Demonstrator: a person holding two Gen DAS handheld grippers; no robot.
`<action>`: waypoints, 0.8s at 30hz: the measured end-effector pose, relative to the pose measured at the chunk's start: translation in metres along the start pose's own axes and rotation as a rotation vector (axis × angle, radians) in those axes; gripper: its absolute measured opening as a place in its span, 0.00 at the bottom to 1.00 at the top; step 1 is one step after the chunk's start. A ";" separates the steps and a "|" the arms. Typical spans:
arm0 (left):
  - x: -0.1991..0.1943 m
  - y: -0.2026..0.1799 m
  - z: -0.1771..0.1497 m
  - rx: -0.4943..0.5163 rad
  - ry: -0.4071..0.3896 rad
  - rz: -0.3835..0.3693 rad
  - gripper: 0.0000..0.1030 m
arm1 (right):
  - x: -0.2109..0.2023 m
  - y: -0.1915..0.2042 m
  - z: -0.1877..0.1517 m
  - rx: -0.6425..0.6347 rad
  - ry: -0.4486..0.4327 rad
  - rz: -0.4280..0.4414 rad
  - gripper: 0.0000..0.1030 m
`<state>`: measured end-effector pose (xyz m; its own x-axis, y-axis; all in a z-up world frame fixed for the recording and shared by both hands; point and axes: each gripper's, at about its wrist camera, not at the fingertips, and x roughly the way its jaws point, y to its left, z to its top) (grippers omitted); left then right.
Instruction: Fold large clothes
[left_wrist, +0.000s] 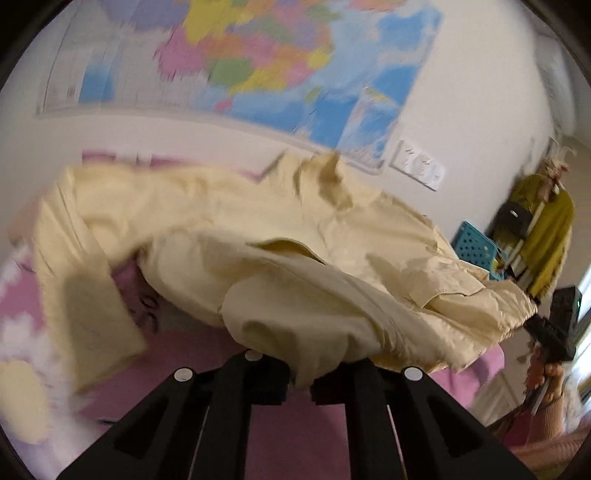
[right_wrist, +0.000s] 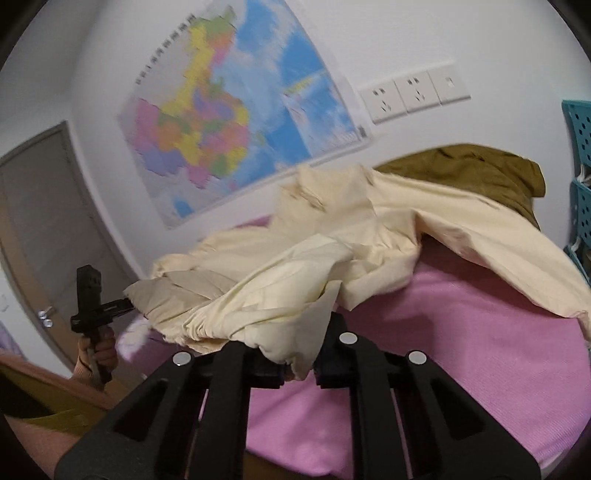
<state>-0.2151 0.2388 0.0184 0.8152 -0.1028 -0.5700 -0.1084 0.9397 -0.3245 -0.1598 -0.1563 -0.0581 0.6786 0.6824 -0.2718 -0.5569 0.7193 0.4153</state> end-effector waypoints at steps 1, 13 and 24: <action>-0.015 -0.005 0.001 0.026 0.012 -0.002 0.06 | -0.009 0.003 -0.002 -0.016 0.001 -0.020 0.10; -0.013 -0.013 -0.061 0.387 0.244 0.079 0.46 | 0.009 -0.009 -0.050 -0.176 0.448 -0.233 0.65; -0.049 -0.017 0.018 0.355 -0.068 0.105 0.79 | 0.030 0.033 0.037 -0.330 0.210 -0.092 0.71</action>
<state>-0.2431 0.2336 0.0656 0.8472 0.0111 -0.5311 0.0008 0.9998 0.0222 -0.1403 -0.1162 -0.0207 0.6392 0.6003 -0.4806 -0.6455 0.7586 0.0889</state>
